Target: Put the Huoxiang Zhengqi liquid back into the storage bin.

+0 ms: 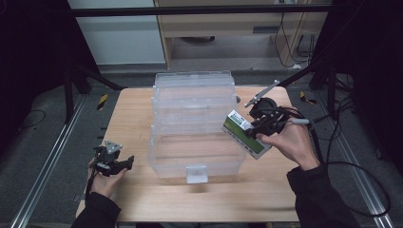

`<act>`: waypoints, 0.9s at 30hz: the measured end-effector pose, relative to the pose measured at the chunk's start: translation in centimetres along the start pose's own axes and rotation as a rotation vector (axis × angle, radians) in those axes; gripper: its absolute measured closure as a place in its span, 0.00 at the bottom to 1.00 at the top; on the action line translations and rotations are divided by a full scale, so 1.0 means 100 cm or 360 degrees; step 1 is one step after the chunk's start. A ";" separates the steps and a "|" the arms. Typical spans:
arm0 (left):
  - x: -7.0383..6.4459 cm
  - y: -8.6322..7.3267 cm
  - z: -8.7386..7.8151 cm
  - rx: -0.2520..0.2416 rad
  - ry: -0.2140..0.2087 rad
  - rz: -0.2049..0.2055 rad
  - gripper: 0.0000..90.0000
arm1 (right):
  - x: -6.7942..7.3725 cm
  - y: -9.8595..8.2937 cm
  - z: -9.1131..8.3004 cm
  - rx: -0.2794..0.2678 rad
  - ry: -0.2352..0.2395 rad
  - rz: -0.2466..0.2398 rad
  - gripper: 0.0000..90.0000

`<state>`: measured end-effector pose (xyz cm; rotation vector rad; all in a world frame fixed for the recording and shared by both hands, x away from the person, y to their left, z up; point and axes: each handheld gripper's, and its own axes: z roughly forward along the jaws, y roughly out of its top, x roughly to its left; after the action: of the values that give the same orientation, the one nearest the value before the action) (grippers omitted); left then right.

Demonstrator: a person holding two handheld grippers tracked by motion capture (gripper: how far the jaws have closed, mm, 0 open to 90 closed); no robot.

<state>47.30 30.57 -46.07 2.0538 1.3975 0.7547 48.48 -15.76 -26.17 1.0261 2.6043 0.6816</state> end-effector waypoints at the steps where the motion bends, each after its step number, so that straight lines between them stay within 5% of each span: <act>1: 0.000 0.000 0.000 0.0000 0.0000 -0.0001 0.38 | 0.000 0.001 0.000 0.0003 0.0007 -0.0012 0.71; 27: 0.002 -0.002 0.002 0.0015 0.0002 -0.0004 0.38 | 0.002 0.031 0.019 0.0026 0.0200 -0.0328 0.71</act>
<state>47.42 30.79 -46.30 2.0585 1.4066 0.7503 50.85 -13.01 -26.25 0.7262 2.7768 0.6955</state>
